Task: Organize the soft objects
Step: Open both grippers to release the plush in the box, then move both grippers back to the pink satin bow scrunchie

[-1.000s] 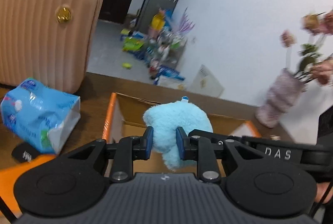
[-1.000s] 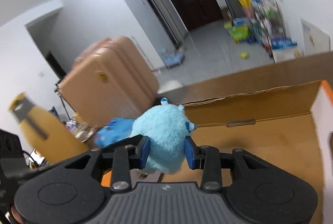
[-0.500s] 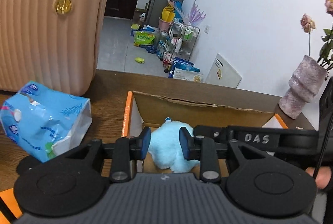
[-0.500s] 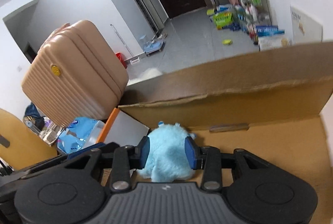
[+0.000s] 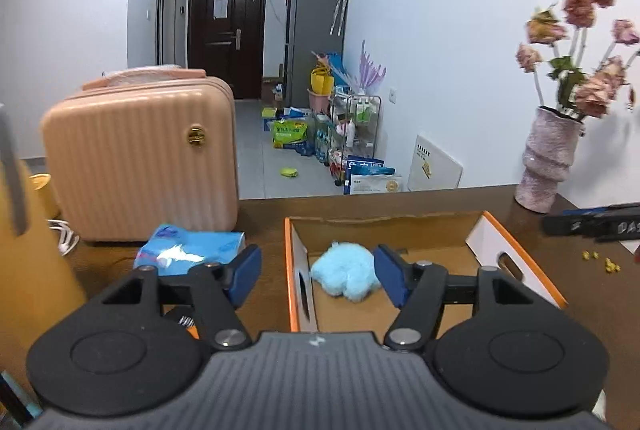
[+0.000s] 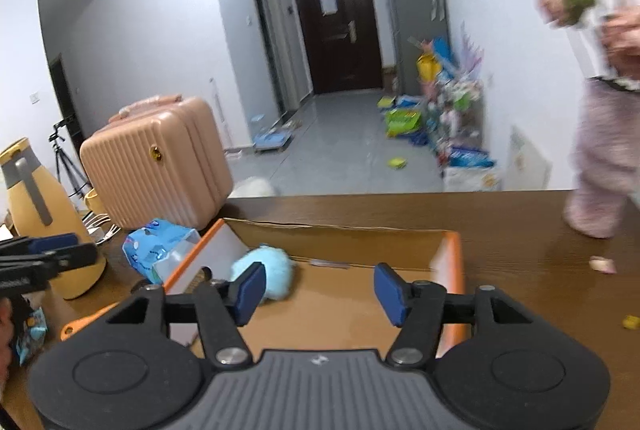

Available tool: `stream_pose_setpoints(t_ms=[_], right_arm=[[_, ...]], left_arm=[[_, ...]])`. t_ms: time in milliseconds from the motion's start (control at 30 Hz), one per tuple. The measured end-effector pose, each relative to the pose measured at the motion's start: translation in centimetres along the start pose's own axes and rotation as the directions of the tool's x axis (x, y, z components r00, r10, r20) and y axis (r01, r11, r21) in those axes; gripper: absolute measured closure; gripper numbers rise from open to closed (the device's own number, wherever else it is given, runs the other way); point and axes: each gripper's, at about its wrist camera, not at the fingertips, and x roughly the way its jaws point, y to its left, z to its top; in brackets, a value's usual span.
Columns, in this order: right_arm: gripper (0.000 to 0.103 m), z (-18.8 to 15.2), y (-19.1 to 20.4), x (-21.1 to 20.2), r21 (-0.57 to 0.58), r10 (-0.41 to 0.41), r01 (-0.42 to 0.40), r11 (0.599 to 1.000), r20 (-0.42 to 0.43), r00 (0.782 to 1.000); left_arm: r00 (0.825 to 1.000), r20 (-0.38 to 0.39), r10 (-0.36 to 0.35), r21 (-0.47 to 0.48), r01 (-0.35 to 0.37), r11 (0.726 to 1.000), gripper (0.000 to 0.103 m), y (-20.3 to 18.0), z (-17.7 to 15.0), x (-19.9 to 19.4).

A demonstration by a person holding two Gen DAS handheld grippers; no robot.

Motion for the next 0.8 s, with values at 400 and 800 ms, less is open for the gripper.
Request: stream_pose_setpoints(t_ms=[400, 800], right_arm=[[0.028, -13.8, 0.2, -18.1, -0.065, 0.024, -0.013, 0.998, 0.173, 0.985], [0.014, -30.5, 6.3, -27.9, -0.063, -0.043, 0.07, 0.996, 0.356, 0.933]], left_arm=[[0.974, 0.218, -0.057, 0.018, 0.054, 0.998, 0.018, -3.7, -11.4, -17.4], [0.981, 0.188, -0.045, -0.065, 0.058, 0.996, 0.007, -6.0, -24.4, -25.2]])
